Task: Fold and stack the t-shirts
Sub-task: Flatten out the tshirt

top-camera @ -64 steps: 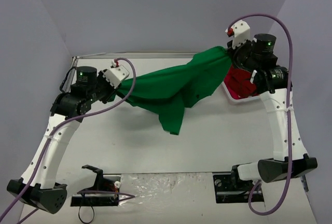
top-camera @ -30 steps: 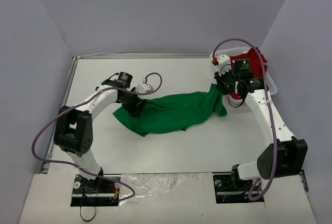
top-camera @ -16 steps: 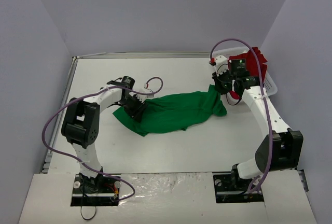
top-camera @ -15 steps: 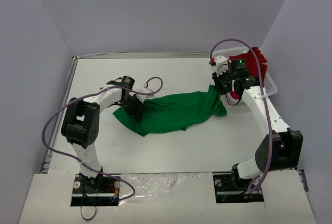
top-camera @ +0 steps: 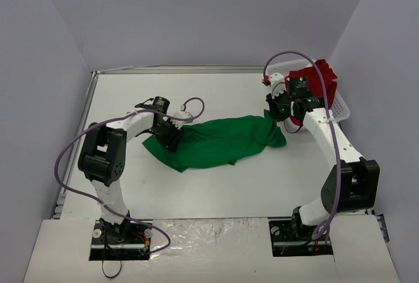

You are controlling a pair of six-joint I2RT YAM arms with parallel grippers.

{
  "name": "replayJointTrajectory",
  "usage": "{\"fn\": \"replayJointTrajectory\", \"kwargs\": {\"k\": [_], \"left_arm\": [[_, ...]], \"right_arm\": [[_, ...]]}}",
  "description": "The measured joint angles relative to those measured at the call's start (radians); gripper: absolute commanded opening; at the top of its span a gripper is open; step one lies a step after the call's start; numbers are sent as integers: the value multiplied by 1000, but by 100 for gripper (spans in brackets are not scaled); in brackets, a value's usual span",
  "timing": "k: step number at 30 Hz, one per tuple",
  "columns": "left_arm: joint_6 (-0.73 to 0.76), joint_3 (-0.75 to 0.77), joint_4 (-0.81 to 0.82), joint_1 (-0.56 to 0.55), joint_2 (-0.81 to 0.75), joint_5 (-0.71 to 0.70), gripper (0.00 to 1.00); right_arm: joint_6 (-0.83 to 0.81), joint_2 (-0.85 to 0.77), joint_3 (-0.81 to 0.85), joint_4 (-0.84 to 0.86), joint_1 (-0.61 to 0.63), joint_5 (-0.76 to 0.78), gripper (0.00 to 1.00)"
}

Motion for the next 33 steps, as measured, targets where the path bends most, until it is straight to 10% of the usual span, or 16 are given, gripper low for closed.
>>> {"fn": "replayJointTrajectory", "kwargs": {"k": [14,16,17,33], "left_arm": [[5,-3,24,0,9,-25,39],[6,-4,26,0,9,-27,27],[8,-5,31,0,10,-29,3],[30,-45,-19,0,-53,-33,2]], "right_arm": [[-4,37,-27,14,0,-2,0],[-5,41,-31,14,0,-2,0],[-7,43,-31,14,0,-2,0],[-15,55,-46,23,0,7,0]]}}
